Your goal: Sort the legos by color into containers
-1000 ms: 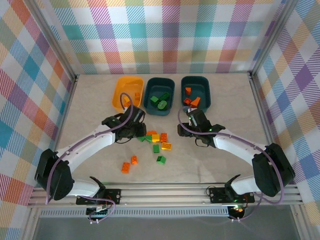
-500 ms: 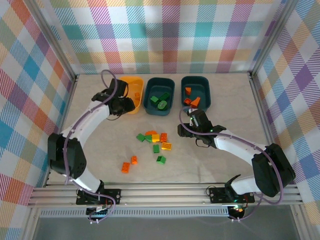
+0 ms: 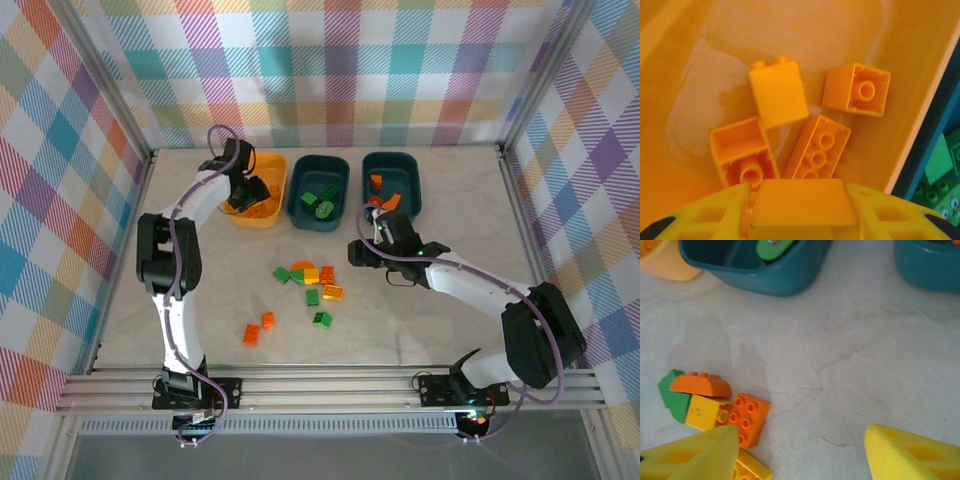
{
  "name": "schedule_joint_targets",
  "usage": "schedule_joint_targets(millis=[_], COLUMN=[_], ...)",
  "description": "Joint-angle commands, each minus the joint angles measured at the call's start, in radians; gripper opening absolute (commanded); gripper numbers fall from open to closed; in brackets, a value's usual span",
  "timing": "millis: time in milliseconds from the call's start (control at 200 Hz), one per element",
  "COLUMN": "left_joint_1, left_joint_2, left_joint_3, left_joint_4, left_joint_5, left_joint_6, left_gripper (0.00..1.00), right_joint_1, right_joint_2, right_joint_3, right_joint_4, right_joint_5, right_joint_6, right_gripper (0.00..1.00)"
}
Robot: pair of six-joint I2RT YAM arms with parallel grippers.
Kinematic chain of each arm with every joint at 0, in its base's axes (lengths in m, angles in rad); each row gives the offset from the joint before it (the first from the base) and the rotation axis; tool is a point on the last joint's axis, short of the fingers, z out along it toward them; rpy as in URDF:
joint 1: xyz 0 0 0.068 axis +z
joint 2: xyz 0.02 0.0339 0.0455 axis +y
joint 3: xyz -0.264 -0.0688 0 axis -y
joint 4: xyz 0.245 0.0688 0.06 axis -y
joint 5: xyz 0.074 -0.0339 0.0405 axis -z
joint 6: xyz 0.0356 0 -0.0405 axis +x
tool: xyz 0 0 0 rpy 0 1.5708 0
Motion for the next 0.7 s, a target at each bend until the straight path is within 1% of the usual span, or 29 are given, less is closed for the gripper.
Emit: schedule_joint_targets(millis=[0,55,145,215,305,370,460,545,595,695], left_joint_1=[0.015,0.015,0.015,0.015,0.014,0.013,0.007,0.003,0.002,0.001], left_joint_2=[0.057,0.078,0.084,0.038,-0.072,-0.169,-0.334,-0.462,-0.529,-0.670], left_joint_3=[0.090,0.117,0.142,0.108,0.027,-0.071,-0.287,-0.495,-0.599,-0.796], left_joint_4=[-0.014,-0.021,-0.035,-0.009,0.043,0.095,0.192,0.259,0.269,0.293], left_joint_5=[0.026,0.027,0.046,0.059,0.063,0.070,0.075,0.083,0.088,0.086], left_joint_6=[0.011,0.012,0.011,0.005,-0.010,-0.037,-0.094,-0.154,-0.175,-0.203], left_gripper=[0.47,0.51,0.66,0.80,0.88,0.92,0.97,0.98,0.98,0.98], right_joint_1=[0.017,0.020,0.032,0.054,0.089,0.119,0.169,0.232,0.266,0.320], right_joint_2=[-0.002,-0.008,-0.019,-0.032,-0.040,-0.033,0.008,0.086,0.133,0.212], right_joint_3=[0.036,0.041,0.051,0.062,0.079,0.093,0.127,0.177,0.202,0.244], right_joint_4=[-0.026,-0.031,-0.049,-0.061,-0.075,-0.080,-0.088,-0.111,-0.126,-0.135], right_joint_5=[-0.033,-0.032,-0.022,-0.005,0.024,0.051,0.078,0.110,0.128,0.160], right_joint_6=[0.017,0.024,0.034,0.038,0.043,0.048,0.052,0.048,0.050,0.057], right_gripper=[0.68,0.69,0.71,0.72,0.73,0.73,0.73,0.71,0.69,0.68])
